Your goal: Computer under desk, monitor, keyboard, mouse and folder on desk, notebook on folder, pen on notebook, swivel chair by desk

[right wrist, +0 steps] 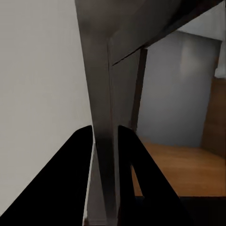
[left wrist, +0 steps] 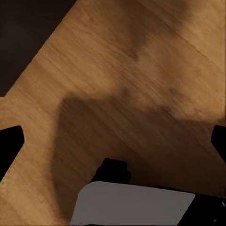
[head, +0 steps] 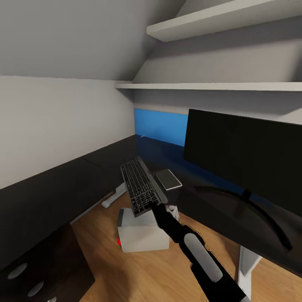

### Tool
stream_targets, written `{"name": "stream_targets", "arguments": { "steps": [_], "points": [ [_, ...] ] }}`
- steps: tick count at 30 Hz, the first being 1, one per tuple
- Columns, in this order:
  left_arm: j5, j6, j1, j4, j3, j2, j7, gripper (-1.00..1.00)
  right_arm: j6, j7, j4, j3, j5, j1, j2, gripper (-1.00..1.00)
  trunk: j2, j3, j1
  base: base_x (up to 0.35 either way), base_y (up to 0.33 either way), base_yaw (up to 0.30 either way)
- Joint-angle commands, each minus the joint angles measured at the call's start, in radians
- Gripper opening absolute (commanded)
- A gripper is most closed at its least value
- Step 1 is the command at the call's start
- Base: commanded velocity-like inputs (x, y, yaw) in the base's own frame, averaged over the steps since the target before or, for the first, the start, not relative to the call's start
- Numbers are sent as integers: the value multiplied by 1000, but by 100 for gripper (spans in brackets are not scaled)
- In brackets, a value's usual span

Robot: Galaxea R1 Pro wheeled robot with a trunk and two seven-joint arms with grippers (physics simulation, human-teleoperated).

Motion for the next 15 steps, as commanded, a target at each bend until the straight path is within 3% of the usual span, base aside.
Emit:
{"name": "stream_targets", "arguments": {
  "steps": [1,3,8,15],
  "points": [
    [-15,-59,-1,23,-6,1,9,100,-1,-8,-7,23,-5,5,1,-100,-1,-1,0,0,0,99],
    [-28,-102,-1,41,-5,0,8,100,-3,-10,-10,53,-4,9,2,-100,-1,0,0,0,0,167],
    [-38,-130,-1,60,-11,-5,8,100,-6,-11,-11,100,-1,12,7,-100,-1,2,0,0,0,224],
    [-43,-133,-1,118,-27,-7,8,100,-4,-10,-12,114,-3,12,7,-100,-1,7,0,0,0,247]
  ]
}}
